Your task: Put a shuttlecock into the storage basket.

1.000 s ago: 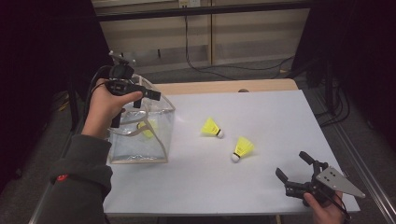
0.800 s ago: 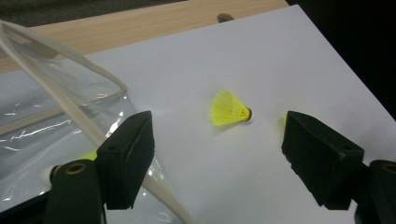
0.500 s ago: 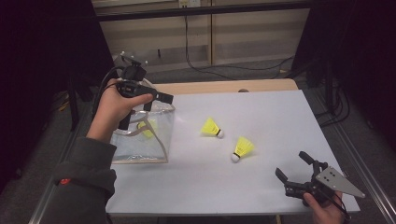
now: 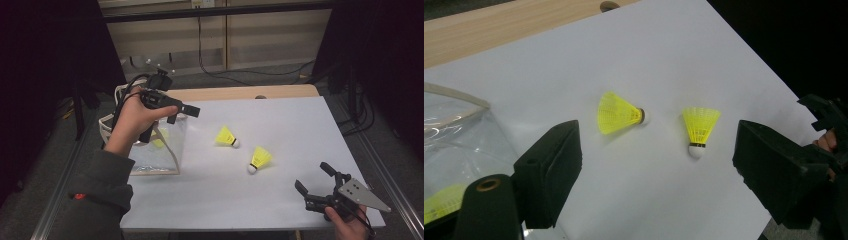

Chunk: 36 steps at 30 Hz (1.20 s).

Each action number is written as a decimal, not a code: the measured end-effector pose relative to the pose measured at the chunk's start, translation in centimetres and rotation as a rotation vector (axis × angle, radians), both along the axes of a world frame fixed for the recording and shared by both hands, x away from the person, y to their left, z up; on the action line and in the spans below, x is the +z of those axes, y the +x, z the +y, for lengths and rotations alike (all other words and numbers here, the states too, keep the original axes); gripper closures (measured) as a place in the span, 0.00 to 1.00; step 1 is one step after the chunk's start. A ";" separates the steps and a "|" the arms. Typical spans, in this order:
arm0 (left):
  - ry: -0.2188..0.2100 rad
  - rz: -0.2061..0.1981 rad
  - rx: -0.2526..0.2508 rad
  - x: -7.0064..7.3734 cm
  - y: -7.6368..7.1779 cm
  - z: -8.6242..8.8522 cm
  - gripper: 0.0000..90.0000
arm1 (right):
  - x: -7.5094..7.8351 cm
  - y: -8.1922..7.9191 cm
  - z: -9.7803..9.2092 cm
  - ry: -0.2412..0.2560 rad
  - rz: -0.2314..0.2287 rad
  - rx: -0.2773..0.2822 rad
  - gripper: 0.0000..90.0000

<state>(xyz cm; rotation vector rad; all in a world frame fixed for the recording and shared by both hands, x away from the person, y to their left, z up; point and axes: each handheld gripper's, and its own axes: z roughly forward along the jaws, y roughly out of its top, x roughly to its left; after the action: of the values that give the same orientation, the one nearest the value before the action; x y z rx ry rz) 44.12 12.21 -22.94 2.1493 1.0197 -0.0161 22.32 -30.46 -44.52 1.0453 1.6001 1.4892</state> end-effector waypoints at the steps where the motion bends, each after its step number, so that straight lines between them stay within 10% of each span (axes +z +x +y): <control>1: 0.005 -0.002 -0.013 -0.1 -0.1 -0.2 0.22 | 0.0 0.0 0.0 0.002 0.001 0.001 0.01; 36: -0.007 -0.007 -0.115 -2.8 -1.6 -3.9 0.16 | 0.1 0.0 0.1 0.001 -0.004 0.006 0.01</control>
<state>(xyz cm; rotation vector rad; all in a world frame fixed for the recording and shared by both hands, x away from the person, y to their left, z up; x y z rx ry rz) 42.52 8.32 -25.71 2.1975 0.8890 -0.0667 22.33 -30.32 -44.46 1.0387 1.6015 1.4948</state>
